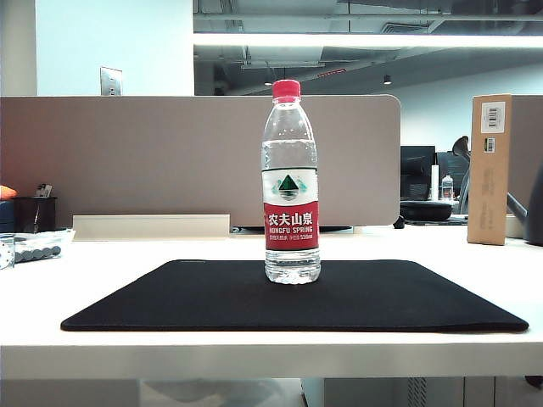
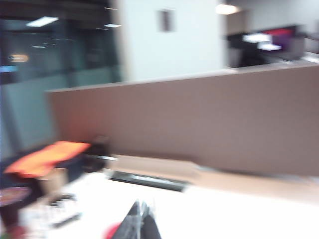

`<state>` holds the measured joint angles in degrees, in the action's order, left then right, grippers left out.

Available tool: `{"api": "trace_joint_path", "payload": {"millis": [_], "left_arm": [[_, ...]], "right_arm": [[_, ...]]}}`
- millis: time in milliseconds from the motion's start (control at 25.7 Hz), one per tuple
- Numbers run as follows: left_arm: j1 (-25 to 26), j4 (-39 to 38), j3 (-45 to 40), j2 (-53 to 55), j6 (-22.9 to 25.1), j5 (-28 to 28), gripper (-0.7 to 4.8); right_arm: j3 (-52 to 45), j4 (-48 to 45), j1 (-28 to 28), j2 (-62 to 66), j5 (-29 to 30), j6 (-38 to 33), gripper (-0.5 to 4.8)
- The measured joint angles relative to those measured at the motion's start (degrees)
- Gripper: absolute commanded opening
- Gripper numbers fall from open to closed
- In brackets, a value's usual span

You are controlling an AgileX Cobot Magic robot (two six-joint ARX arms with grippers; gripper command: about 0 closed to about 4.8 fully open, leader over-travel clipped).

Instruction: Stand the plastic bottle up on the black mouse pad.

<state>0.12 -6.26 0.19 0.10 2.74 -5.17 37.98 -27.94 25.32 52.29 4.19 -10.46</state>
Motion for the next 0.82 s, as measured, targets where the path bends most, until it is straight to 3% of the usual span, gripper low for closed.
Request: {"api": "trace_joint_path", "payload": {"millis": [117, 311, 661, 816], "left_arm": [[0.0, 0.0, 0.0, 0.0, 0.0, 0.0, -0.04], [0.0, 0.0, 0.0, 0.0, 0.0, 0.0, -0.04], [0.0, 0.0, 0.0, 0.0, 0.0, 0.0, -0.04], [0.0, 0.0, 0.0, 0.0, 0.0, 0.0, -0.04]], "right_arm": [[-3.4, 0.8, -0.2, -1.0, -4.3, 0.0, -0.01], [-7.0, 3.7, -0.2, -1.3, -5.6, 0.0, -0.01], [-7.5, 24.9, -0.2, -1.3, -5.6, 0.0, -0.01], [-7.5, 29.2, -0.2, -1.3, -5.6, 0.0, -0.01]]}}
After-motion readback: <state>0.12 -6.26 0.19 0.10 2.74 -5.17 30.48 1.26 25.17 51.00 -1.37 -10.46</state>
